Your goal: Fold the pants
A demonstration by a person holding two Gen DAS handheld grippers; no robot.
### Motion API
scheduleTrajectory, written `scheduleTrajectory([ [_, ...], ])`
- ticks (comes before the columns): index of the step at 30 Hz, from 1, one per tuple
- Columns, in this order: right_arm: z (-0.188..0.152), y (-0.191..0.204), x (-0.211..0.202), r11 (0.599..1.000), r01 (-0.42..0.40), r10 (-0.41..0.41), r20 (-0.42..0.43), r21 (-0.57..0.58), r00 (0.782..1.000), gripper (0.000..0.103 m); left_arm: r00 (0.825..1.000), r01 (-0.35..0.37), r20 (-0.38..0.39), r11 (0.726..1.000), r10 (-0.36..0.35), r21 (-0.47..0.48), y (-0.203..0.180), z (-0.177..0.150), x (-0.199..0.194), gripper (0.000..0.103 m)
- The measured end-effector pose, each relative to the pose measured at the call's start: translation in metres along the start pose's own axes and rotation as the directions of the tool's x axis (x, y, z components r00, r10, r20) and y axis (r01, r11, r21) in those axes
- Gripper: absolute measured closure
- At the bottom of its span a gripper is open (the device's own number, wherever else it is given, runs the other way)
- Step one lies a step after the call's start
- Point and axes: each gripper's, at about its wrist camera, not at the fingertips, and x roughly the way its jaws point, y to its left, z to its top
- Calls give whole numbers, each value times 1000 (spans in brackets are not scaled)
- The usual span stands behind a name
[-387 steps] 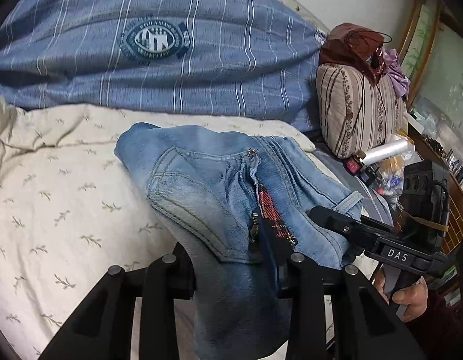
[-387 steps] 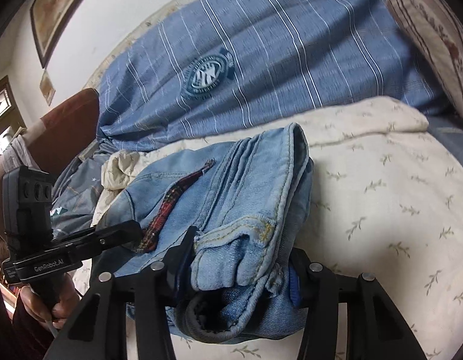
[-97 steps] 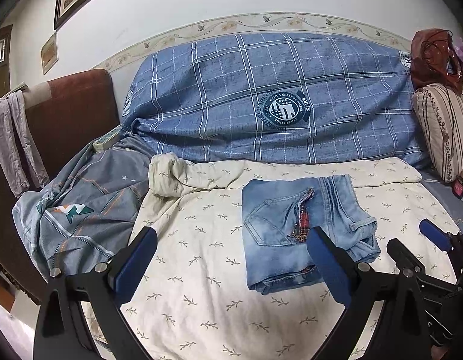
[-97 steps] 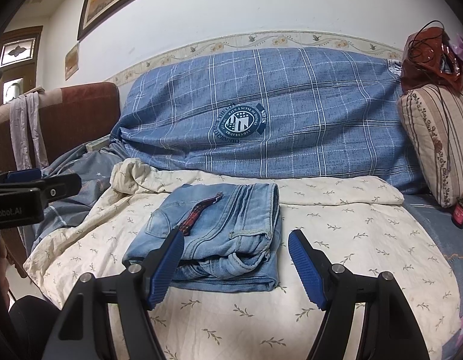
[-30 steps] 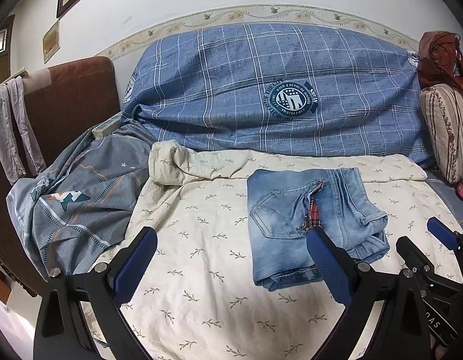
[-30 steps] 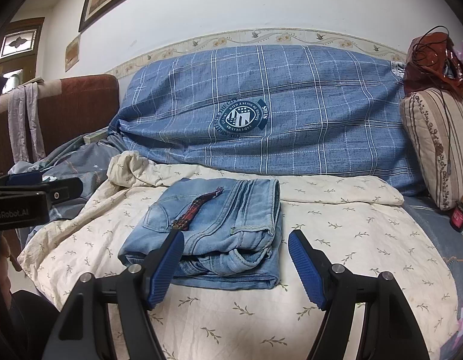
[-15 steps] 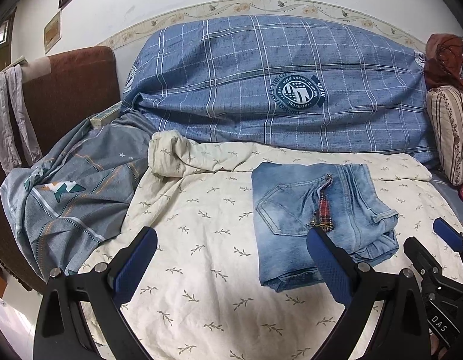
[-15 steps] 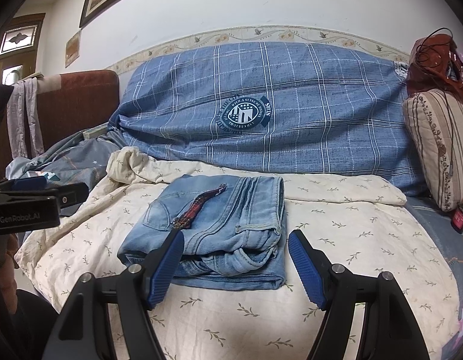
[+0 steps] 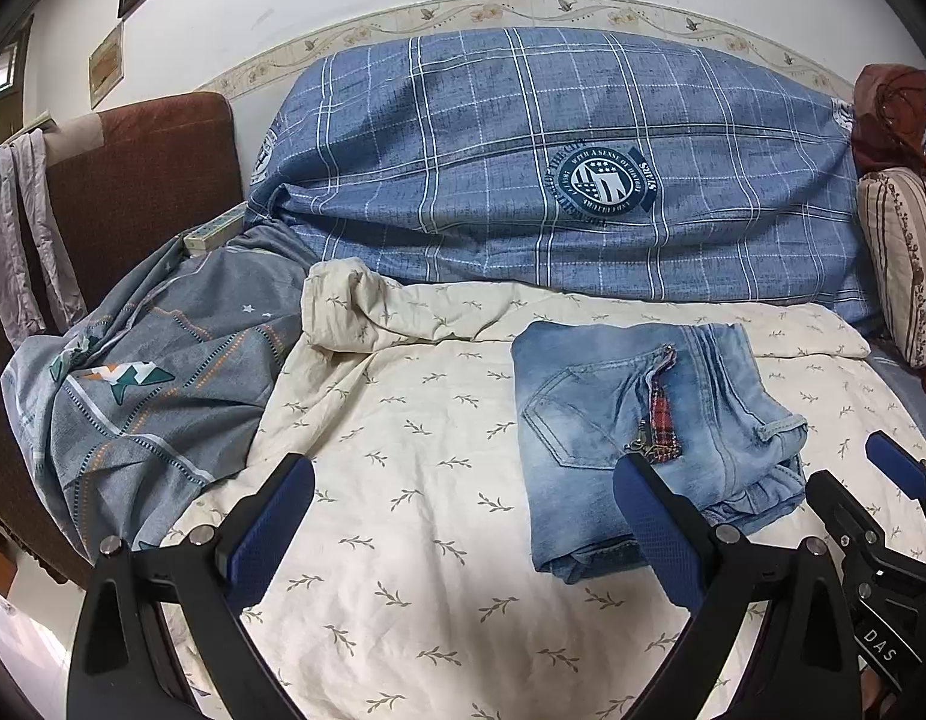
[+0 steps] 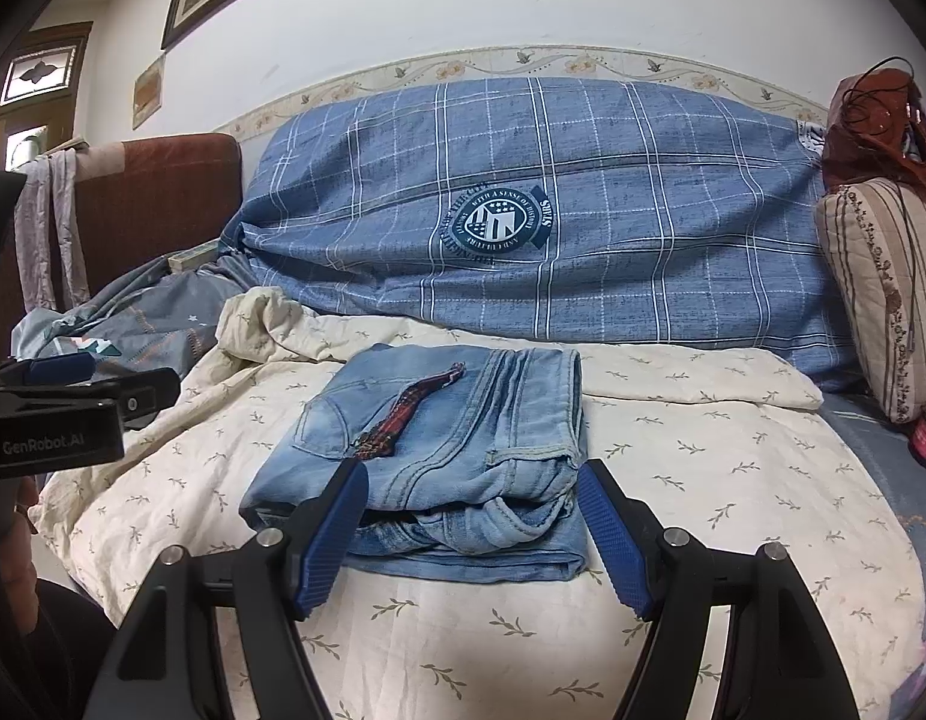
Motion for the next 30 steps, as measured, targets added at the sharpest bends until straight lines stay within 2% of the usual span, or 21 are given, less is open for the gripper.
scheduleTrajectory([
  [12,4,-7,-14,999,-15,14,46,29,999,28,998,-38,50,999,37,19,-7,9,-25,3],
  [23,7,-16,-36,1000,1,-3,112,12,994,28,996,11,84,999,-15,49,-29,16,-53,3],
  [30,8,-33,-42,997,0,-9,118,71,993,28,990,8,142,996,-20,88,-39,16,-73,3],
])
